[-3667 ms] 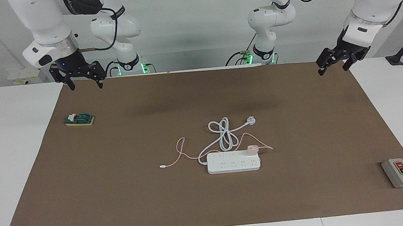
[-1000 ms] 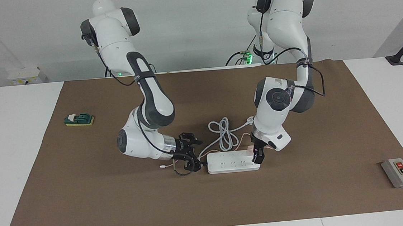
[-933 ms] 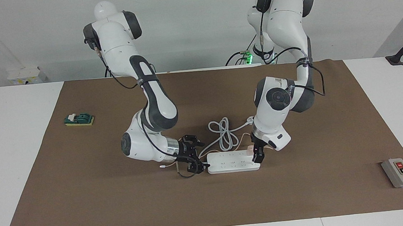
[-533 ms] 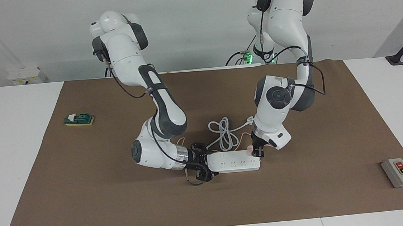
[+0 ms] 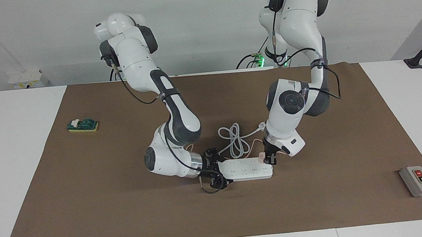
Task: Unplug charger and place it aside
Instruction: 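Grasp the pink charger with the left gripper while the right gripper holds the strip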
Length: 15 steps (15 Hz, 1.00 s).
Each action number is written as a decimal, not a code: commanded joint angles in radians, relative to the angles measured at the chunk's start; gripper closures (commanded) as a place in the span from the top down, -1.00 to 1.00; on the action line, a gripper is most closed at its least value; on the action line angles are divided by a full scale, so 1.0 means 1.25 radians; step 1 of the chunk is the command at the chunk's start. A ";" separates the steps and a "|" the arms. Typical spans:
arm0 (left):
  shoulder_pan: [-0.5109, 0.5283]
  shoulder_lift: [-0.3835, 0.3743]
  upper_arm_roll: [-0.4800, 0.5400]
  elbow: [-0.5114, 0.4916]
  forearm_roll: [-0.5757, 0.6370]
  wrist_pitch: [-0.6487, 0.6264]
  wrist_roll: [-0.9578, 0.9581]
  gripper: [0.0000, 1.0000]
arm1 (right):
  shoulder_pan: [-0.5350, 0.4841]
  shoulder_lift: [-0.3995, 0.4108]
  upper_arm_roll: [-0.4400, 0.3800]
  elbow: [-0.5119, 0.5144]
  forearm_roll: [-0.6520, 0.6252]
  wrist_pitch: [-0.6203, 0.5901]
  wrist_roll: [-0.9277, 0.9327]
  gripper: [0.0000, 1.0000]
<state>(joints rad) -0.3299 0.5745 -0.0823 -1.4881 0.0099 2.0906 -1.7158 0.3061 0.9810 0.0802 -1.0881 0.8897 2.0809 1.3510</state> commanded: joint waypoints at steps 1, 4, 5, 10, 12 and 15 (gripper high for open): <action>-0.010 -0.028 0.011 -0.043 0.012 0.022 -0.004 -1.00 | -0.031 0.030 -0.003 0.070 0.005 -0.084 0.020 1.00; -0.010 -0.028 0.011 -0.043 0.012 0.022 -0.004 -1.00 | -0.036 0.039 -0.002 0.084 0.005 -0.095 0.038 1.00; -0.010 -0.028 0.011 -0.043 0.012 0.022 -0.004 -1.00 | -0.036 0.039 -0.002 0.084 0.005 -0.094 0.037 1.00; -0.010 -0.028 0.011 -0.043 0.012 0.022 -0.004 -1.00 | -0.002 0.041 -0.005 0.065 -0.011 -0.029 0.010 1.00; -0.010 -0.028 0.011 -0.043 0.012 0.022 -0.004 -1.00 | 0.001 0.046 -0.005 0.064 -0.011 -0.024 0.003 1.00; -0.010 -0.028 0.011 -0.043 0.012 0.022 -0.004 -1.00 | 0.004 0.046 -0.005 0.046 -0.012 0.005 -0.016 1.00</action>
<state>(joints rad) -0.3302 0.5737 -0.0819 -1.4896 0.0099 2.0922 -1.7168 0.3121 1.0183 0.0738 -1.0334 0.8833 2.0503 1.3656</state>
